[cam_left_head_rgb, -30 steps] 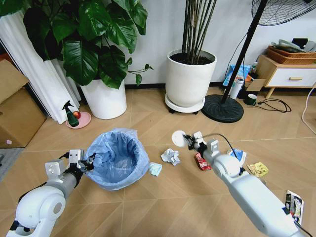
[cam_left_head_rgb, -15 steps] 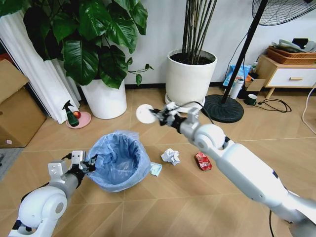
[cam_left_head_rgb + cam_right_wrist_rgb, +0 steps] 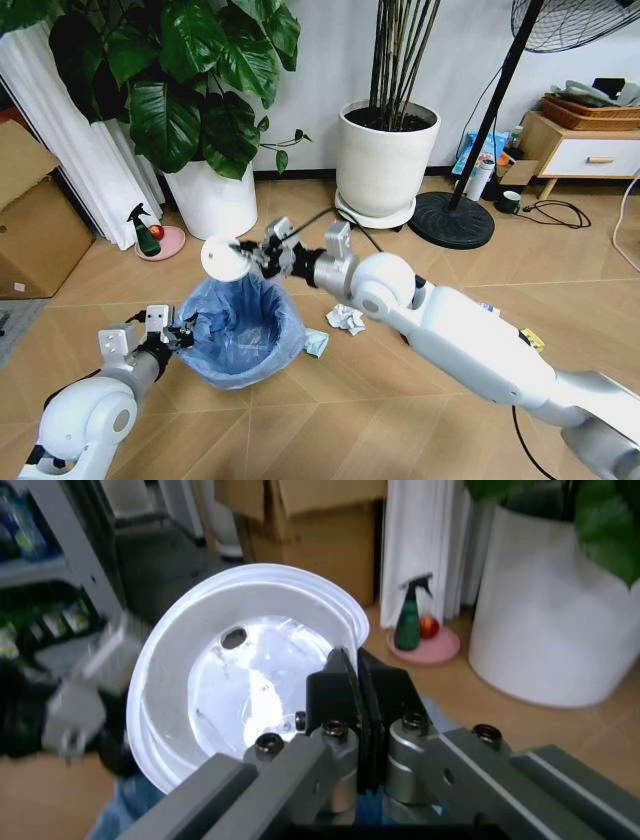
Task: Pick up the trash bin and place the garbage on the floor into it.
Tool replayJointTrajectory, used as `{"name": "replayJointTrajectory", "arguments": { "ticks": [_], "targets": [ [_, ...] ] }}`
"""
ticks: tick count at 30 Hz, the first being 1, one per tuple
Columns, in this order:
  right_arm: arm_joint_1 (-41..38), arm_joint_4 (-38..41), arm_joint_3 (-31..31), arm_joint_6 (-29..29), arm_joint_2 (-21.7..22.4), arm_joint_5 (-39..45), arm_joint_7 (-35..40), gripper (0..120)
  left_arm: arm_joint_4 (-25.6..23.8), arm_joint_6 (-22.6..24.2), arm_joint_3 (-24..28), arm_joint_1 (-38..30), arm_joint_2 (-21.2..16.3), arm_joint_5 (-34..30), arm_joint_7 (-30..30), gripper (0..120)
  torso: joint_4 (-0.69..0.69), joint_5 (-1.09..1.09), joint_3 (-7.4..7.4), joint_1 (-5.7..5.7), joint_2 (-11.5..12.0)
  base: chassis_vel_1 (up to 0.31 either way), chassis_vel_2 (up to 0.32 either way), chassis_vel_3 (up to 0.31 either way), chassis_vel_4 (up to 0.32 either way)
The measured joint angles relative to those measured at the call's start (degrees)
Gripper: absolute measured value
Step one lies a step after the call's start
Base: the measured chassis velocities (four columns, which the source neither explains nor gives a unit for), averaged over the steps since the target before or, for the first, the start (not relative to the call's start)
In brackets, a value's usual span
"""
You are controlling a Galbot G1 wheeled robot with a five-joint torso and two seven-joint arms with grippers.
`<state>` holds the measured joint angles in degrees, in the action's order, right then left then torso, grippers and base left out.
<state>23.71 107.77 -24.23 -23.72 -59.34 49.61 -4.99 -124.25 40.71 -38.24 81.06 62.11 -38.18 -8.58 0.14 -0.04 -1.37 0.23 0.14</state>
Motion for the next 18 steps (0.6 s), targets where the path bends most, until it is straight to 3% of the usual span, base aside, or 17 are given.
{"name": "replayJointTrajectory", "arguments": {
  "ticks": [3,6,11,18],
  "targets": [
    [0.9,0.7,-0.2,-0.2,0.7,-1.0,0.1,5,0.0,0.0,0.0,0.0,0.0,0.0,-0.1,0,0.0,0.0,0.0,0.0,0.0,0.0,0.0,0.0,0.0],
    [1.8,1.2,-0.3,-0.2,1.1,-1.7,0.7,22,-0.2,0.0,0.0,-0.1,0.0,0.0,-0.1,0,-0.01,0.0,0.01,0.0,0.0,0.0,0.0,0.0,0.0],
    [1.7,1.2,-0.1,-0.2,1.1,-1.7,1.1,34,-0.2,0.0,0.0,-0.3,0.0,0.0,-0.1,0,-0.02,-0.01,0.0,0.0,0.0,0.0,0.0,0.0,0.0],
    [1.1,0.8,0.8,-0.1,0.6,-1.4,2.1,62,-0.1,0.0,0.0,-0.4,-0.1,-0.1,0.0,0,-0.02,-0.01,0.0,0.0,0.0,0.0,0.0,0.0,0.0]
  ]
}}
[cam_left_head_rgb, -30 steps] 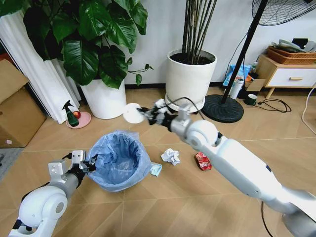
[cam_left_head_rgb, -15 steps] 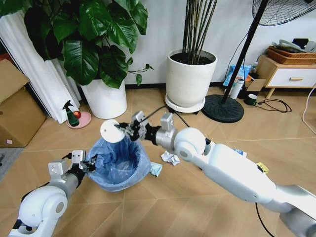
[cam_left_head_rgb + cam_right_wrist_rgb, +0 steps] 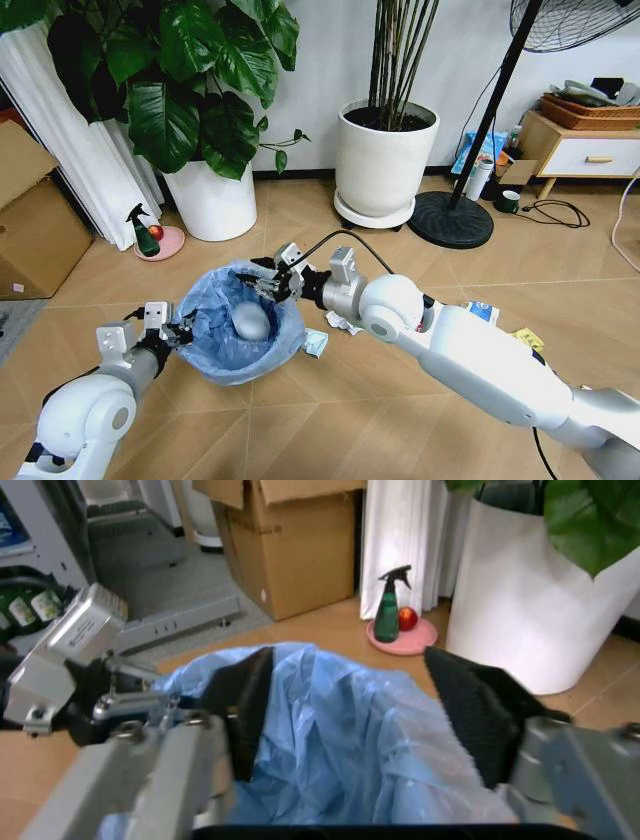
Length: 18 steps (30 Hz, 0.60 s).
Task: Pick up the trash bin and place the garbage on the floor into it.
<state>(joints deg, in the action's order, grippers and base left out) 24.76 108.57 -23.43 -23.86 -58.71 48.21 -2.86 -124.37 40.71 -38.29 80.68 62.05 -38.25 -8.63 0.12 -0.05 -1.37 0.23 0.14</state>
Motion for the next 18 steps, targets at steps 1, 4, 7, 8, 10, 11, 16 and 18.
{"name": "replayJointTrajectory", "arguments": {
  "ticks": [1,4,7,8,10,11,16,18],
  "targets": [
    [0.0,-0.1,0.2,0.0,0.0,0.1,0.4,66,0.0,0.0,-0.1,0.0,0.0,0.0,0.0,0,0.0,0.0,0.0,0.0,0.0,0.0,0.0,0.0,0.0],
    [0.1,-0.1,1.1,0.1,-0.1,0.5,1.7,77,0.0,0.0,-0.2,0.0,0.0,0.0,0.0,0,0.0,0.0,0.0,0.0,0.0,0.0,0.0,0.0,0.0],
    [1.2,-0.1,3.3,0.1,0.2,0.9,4.4,89,-0.1,0.0,-0.6,0.1,-0.1,-0.1,0.1,0,0.0,0.0,0.0,0.0,0.0,0.0,0.0,0.0,0.0],
    [1.8,-0.1,4.3,0.1,0.5,1.0,5.1,93,-0.2,0.0,-0.7,0.1,-0.1,-0.1,0.2,0,0.0,0.0,0.0,0.0,0.0,0.0,0.0,0.0,0.0],
    [2.5,-0.2,5.5,0.1,1.0,1.0,5.6,98,-0.2,0.0,-0.8,0.1,-0.1,-0.1,0.2,0,0.0,0.01,0.0,0.0,0.0,0.0,0.0,0.0,0.0],
    [3.3,-0.4,6.8,0.1,1.5,0.9,5.9,99,-0.3,0.0,-0.9,0.1,-0.1,-0.1,0.2,0,0.0,0.0,0.0,0.0,0.0,0.0,0.0,0.0,0.0],
    [6.2,-2.4,11.6,0.0,3.4,-0.2,6.2,100,-0.6,0.0,-1.4,0.4,0.0,-0.1,0.2,0,0.01,0.01,0.0,0.0,0.0,0.0,0.0,0.0,0.0],
    [7.3,-3.8,13.2,0.0,3.9,-0.9,6.2,100,-0.6,0.0,-1.6,0.5,0.0,-0.1,0.2,0,0.01,0.0,0.0,0.0,0.0,0.0,0.0,0.0,0.0]
  ]
}}
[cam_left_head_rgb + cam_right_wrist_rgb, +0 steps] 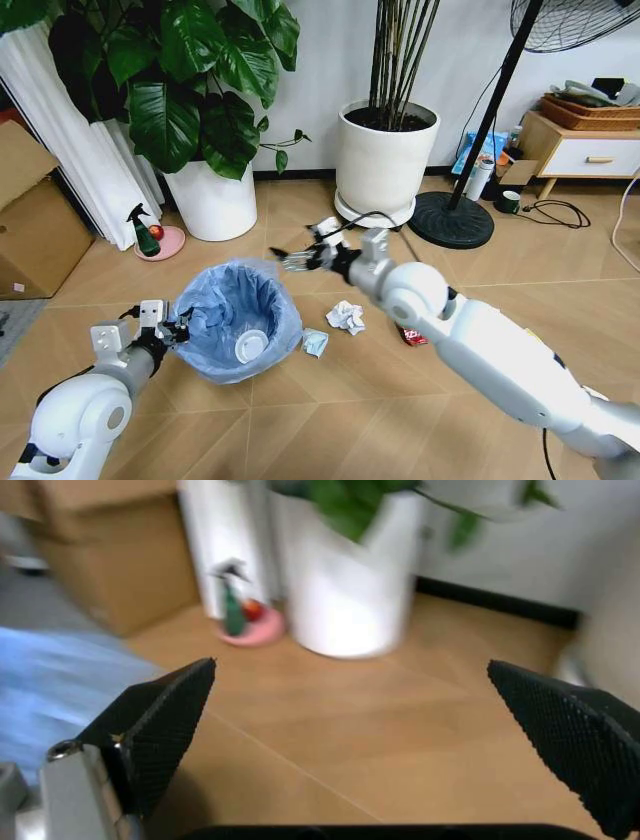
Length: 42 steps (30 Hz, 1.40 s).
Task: Pick up the trash bin and place the garbage on the floor into it.
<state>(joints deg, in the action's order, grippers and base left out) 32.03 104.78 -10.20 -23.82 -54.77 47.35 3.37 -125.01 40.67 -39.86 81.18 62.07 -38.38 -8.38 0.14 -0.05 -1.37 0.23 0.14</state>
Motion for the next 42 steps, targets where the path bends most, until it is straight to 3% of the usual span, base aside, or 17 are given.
{"name": "replayJointTrajectory", "arguments": {
  "ticks": [5,11,18,22,23,25,28,30,32,34,42],
  "targets": [
    [4.1,-10.3,4.2,1.7,1.4,-8.0,-3.2,100,-0.5,-0.1,-0.3,0.3,0.1,0.0,0.1,0,0.0,0.02,0.0,0.0,0.0,0.0,0.0,0.0,0.0],
    [7.6,-21.3,5.6,3.5,-0.1,-14.1,-7.3,100,-0.9,-0.1,0.1,0.2,-0.2,-0.1,0.1,0,0.01,0.03,0.0,0.0,0.0,0.0,0.0,0.0,0.0],
    [6.5,-34.2,4.8,6.8,-6.8,-19.1,-11.8,100,-1.1,-0.1,0.2,0.3,-0.5,-0.1,0.1,0,0.0,-0.01,0.0,0.0,0.0,0.0,0.0,0.0,0.0],
    [6.2,-35.1,4.7,7.0,-7.4,-19.3,-12.1,100,-1.2,-0.1,0.2,0.4,-0.5,-0.1,0.1,0,0.0,-0.01,0.0,0.0,0.0,0.0,0.0,0.0,0.0],
    [5.0,-39.8,4.0,7.5,-11.9,-20.1,-12.7,100,-1.2,-0.1,0.2,0.4,-0.6,-0.1,0.1,0,-0.03,0.03,-0.01,0.0,0.0,0.0,0.0,0.0,0.0],
    [4.8,-40.5,3.9,7.5,-12.5,-20.2,-12.8,100,-1.2,-0.1,0.2,0.4,-0.6,-0.1,0.1,0,-0.04,0.04,-0.01,0.0,0.0,0.0,0.0,0.0,0.0],
    [3.9,-44.2,3.8,7.8,-15.0,-20.9,-12.9,100,-1.2,-0.1,0.2,0.5,-0.6,-0.1,0.1,0,-0.03,-0.1,0.01,0.0,0.0,0.0,0.0,0.0,0.0],
    [3.6,-48.3,3.9,8.1,-17.5,-21.9,-13.0,100,-1.2,-0.2,0.2,0.5,-0.5,0.0,0.1,0,-0.02,0.07,-0.01,0.0,0.0,0.0,0.0,0.0,0.0],
    [3.4,-50.4,4.5,8.5,-18.6,-22.5,-13.0,100,-1.2,-0.2,0.2,0.6,-0.4,0.0,0.1,0,-0.01,-0.04,0.0,0.0,0.0,0.0,0.0,0.0,0.0],
    [2.8,-54.4,5.9,9.9,-20.7,-25.1,-13.1,100,-1.3,-0.2,0.4,0.7,-0.4,0.1,0.1,0,0.0,0.03,-0.01,0.0,0.0,0.0,0.0,0.0,0.0],
    [1.0,-61.1,8.8,11.2,-23.5,-29.7,-13.7,100,-1.1,-0.2,0.8,0.5,-0.4,0.2,0.1,0,-0.01,-0.02,0.0,0.0,0.0,0.0,0.0,0.0,0.0]
  ]
}}
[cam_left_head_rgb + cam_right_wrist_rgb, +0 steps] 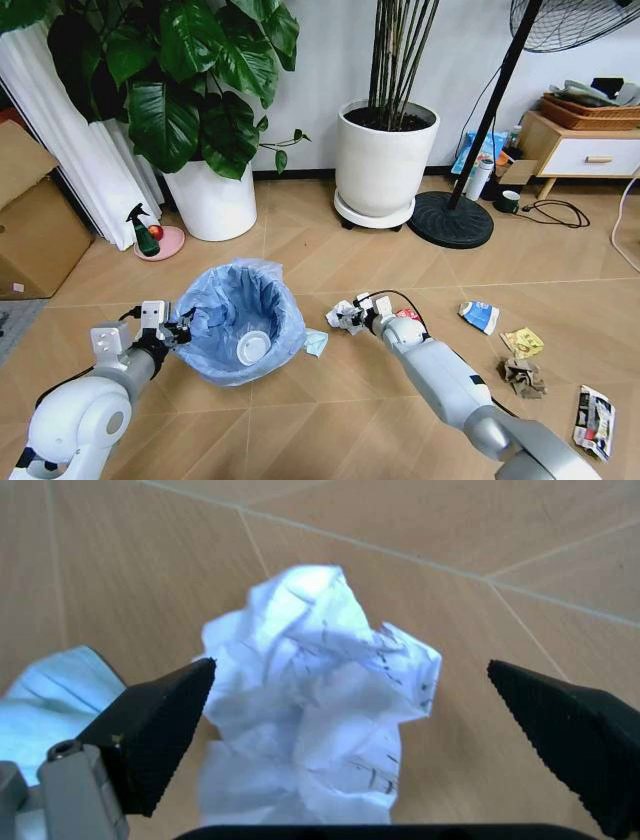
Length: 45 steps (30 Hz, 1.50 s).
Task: Pick up the trash bin and place the garbage on the floor into it.
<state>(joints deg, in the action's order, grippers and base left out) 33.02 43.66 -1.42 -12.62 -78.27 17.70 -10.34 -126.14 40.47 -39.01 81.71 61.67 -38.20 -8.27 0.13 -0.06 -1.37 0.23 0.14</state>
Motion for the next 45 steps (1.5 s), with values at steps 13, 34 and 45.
{"name": "replayJointTrajectory", "arguments": {
  "ticks": [13,34,45],
  "targets": [
    [-0.8,-5.2,2.5,1.6,-2.4,-3.3,-1.6,87,0.7,0.0,0.5,-0.5,0.0,0.1,0.0,0,0.0,0.02,0.0,0.0,0.0,0.0,0.0,0.0,0.0],
    [-0.8,-7.2,4.1,2.3,-3.6,-4.8,-2.0,14,1.1,-0.1,0.7,-0.6,-0.3,0.0,0.6,0,0.0,0.01,0.0,0.0,0.0,0.0,0.0,0.0,0.0],
    [-0.1,-5.4,4.5,2.1,-3.1,-4.6,-1.8,0,0.9,-0.1,0.6,-0.5,-0.5,0.0,0.6,0,0.0,0.02,0.0,0.0,0.0,0.0,0.0,0.0,0.0]
  ]
}}
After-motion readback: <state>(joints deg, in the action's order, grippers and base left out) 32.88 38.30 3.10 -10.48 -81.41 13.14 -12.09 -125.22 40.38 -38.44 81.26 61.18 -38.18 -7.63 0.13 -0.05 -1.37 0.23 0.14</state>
